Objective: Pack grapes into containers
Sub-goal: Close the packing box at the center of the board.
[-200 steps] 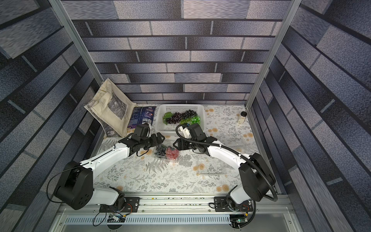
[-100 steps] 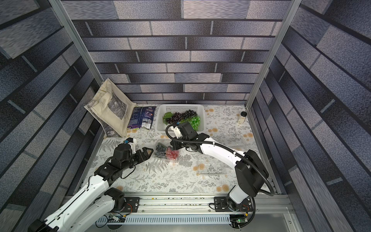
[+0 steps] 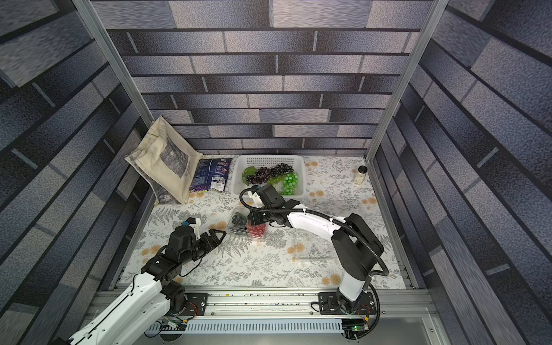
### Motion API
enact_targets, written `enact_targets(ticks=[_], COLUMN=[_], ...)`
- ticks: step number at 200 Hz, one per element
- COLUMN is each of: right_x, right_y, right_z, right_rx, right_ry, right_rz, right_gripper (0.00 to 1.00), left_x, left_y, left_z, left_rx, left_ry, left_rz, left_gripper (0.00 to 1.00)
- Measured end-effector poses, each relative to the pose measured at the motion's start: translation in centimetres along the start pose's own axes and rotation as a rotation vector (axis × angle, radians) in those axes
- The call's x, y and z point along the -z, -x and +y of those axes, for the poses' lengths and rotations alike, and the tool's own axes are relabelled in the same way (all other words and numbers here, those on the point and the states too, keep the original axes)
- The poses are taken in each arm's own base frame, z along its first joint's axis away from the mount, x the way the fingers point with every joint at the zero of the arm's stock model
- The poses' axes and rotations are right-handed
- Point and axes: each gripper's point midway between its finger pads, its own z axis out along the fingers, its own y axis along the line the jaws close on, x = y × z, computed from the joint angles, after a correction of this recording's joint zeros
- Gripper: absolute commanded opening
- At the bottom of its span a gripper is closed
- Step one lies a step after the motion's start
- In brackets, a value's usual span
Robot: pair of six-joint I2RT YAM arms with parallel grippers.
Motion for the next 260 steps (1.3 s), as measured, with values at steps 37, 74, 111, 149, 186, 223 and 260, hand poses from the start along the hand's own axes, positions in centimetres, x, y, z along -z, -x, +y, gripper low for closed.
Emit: enact_targets(ticks=[37, 74, 111, 149, 186, 223, 260], right_x=[-0.9, -1.6, -1.6, -1.7, -1.7, -1.7, -1.8], right_y=[0.0, -0.4, -0.3, -0.1, -0.1, -0.1, 0.0], right_z=[0.1, -0.1, 0.0, 0.1, 0.1, 0.1, 0.1], right_rx=[-0.010, -0.018, -0.021, -0.019, -0.022, -0.023, -0.026], right_ry=[0.015, 0.015, 0.020, 0.025, 0.027, 0.027, 0.027], right_rz=[0.006, 0.023, 0.018, 0.010, 0.011, 0.011, 0.010], right_gripper=[0.00, 0.00, 0.00, 0.00, 0.00, 0.00, 0.00], left_x=[-0.6, -1.2, -2.1, -2.9, -3.4, -4.0, -4.1], left_y=[0.8, 1.3, 0.9, 0.6, 0.5, 0.4, 0.7], left_z=[-0.1, -0.5, 0.0, 0.3, 0.5, 0.8, 0.5], left_rx=[0.052, 0.078, 0.093, 0.115, 0.126, 0.137, 0.146], left_ry=[-0.025, -0.045, -0.026, -0.016, -0.008, 0.001, -0.009], left_rz=[-0.019, -0.021, 0.011, 0.037, 0.047, 0.061, 0.054], left_gripper=[0.76, 0.71, 0.70, 0.69, 0.67, 0.62, 0.58])
